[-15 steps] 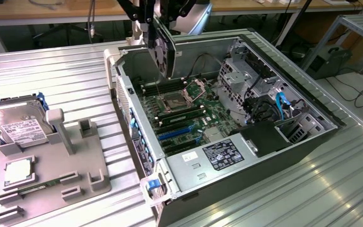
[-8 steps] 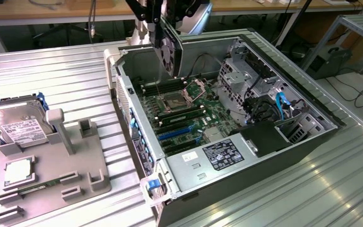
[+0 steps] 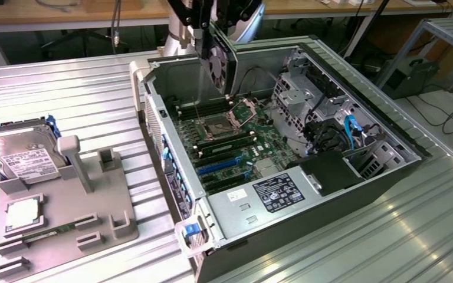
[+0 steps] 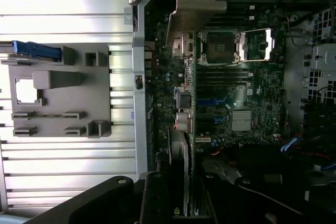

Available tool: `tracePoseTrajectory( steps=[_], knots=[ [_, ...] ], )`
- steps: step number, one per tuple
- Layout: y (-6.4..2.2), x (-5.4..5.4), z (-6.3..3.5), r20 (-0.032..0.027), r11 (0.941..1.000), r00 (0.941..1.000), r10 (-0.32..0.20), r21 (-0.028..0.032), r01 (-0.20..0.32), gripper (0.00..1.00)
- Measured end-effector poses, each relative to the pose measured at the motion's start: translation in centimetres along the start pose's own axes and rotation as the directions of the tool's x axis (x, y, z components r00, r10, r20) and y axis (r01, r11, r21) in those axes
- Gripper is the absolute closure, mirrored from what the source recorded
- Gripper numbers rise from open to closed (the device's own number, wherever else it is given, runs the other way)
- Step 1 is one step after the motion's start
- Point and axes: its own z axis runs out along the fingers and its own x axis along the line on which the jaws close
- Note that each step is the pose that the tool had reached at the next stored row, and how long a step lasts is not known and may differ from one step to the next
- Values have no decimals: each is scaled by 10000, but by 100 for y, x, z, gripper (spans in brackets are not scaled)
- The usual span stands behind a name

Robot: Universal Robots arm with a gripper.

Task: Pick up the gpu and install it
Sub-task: 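Pick up the gpu and move the gpu toward the slot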

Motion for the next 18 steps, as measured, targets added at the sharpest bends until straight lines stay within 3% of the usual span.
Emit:
tracePoseTrajectory(
  steps=[18],
  knots=[
    [4,-259,27,0,10000,10000,-1,0,1,73]
  ],
)
